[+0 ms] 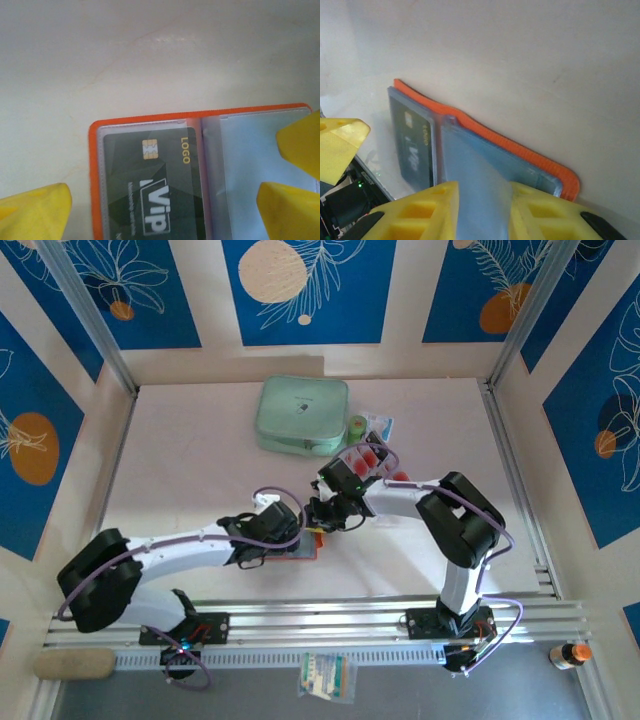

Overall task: Put the credit cards into the card holder
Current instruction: Flip over the card slot on the card holder.

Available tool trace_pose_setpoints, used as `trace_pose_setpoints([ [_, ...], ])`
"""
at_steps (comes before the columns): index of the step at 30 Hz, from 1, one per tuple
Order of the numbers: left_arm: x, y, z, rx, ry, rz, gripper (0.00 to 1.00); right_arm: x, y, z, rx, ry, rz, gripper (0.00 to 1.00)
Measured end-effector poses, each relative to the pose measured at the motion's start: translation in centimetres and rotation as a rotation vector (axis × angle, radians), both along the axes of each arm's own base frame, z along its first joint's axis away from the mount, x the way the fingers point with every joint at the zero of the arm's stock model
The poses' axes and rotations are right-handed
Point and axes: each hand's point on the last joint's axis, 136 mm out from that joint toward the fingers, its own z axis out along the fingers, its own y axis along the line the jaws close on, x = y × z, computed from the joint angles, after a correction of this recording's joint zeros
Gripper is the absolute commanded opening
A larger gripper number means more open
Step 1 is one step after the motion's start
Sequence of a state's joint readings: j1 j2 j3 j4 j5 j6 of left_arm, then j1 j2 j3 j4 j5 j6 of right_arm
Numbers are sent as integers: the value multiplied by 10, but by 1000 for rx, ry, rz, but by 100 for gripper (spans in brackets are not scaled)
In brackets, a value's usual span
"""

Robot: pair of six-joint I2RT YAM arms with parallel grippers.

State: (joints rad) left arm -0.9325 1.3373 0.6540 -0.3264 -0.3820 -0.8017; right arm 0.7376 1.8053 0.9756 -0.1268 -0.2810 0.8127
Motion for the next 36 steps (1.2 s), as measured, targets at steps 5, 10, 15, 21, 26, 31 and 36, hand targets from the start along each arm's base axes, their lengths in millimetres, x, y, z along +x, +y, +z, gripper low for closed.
trace_pose_setpoints([
  [5, 0, 10, 24, -17, -53, 9, 100, 1, 8, 22, 22, -29, 3, 47],
  [10, -1, 20, 49, -46, -109, 22, 100, 4, 25, 41, 52, -49, 11, 51],
  [15, -1, 29, 68, -82, -155, 42, 100, 8, 59, 56, 91, -72, 49, 52],
  [21, -4, 42, 74, -76, -170, 65, 100, 13, 90, 39, 83, -48, 75, 52],
  [26, -3, 47, 77, -81, -183, 77, 100, 14, 97, 16, 55, -6, 76, 52],
  [31, -5, 50, 69, -66, -171, 79, 100, 13, 96, 11, 52, 20, 75, 52],
  [36, -6, 50, 55, -35, -138, 73, 100, 17, 96, 14, 72, 34, 68, 52],
])
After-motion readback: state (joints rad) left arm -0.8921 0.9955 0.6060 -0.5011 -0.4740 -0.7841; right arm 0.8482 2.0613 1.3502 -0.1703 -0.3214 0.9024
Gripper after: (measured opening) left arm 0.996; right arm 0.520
